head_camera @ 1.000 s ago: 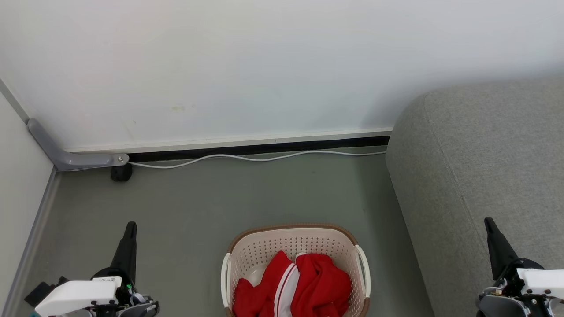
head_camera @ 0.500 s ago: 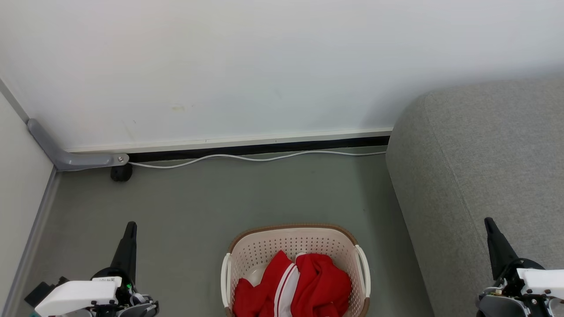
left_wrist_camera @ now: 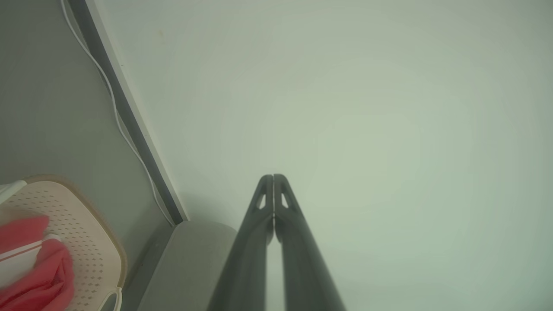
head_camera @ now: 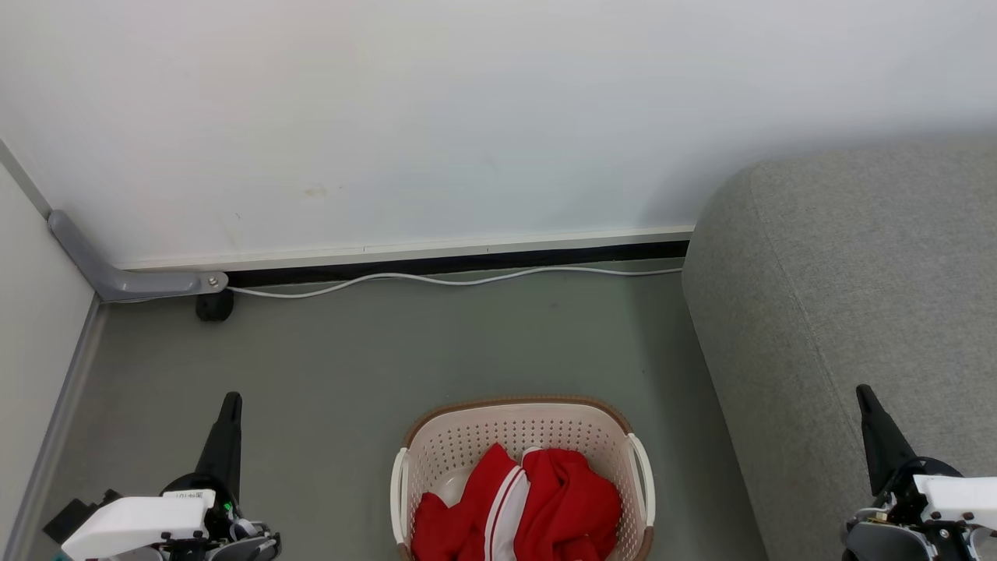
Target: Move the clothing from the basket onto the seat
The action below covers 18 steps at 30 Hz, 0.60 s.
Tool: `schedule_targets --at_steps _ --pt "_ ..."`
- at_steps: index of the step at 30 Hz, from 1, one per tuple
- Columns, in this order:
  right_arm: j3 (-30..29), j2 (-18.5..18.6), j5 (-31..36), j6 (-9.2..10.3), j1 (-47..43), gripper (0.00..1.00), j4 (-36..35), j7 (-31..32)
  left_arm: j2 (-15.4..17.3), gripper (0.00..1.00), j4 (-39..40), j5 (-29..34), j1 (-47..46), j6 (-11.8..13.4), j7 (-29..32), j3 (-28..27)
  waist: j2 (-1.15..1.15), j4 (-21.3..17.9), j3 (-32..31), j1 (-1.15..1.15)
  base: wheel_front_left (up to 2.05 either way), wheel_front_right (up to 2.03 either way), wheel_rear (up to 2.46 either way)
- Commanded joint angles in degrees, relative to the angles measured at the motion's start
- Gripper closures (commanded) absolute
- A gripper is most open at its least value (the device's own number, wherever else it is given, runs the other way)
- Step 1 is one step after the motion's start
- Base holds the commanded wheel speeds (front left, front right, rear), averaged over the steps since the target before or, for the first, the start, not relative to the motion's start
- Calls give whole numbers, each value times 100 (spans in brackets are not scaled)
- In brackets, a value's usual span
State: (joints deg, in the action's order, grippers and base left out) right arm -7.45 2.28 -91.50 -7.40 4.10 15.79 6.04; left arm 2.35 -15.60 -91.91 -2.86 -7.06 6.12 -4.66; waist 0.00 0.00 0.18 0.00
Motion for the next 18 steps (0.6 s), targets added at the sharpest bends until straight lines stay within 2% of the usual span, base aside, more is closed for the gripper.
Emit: schedule_targets --at_steps 1,18 --pt "95 60 -68 -9 208 100 -177 44 53 100 157 -28 -332 -43 35 -184 0 0 0 0 0 0 0" --pt "95 60 -68 -9 208 100 -177 44 53 100 157 -28 -332 -43 35 -184 0 0 0 0 0 0 0"
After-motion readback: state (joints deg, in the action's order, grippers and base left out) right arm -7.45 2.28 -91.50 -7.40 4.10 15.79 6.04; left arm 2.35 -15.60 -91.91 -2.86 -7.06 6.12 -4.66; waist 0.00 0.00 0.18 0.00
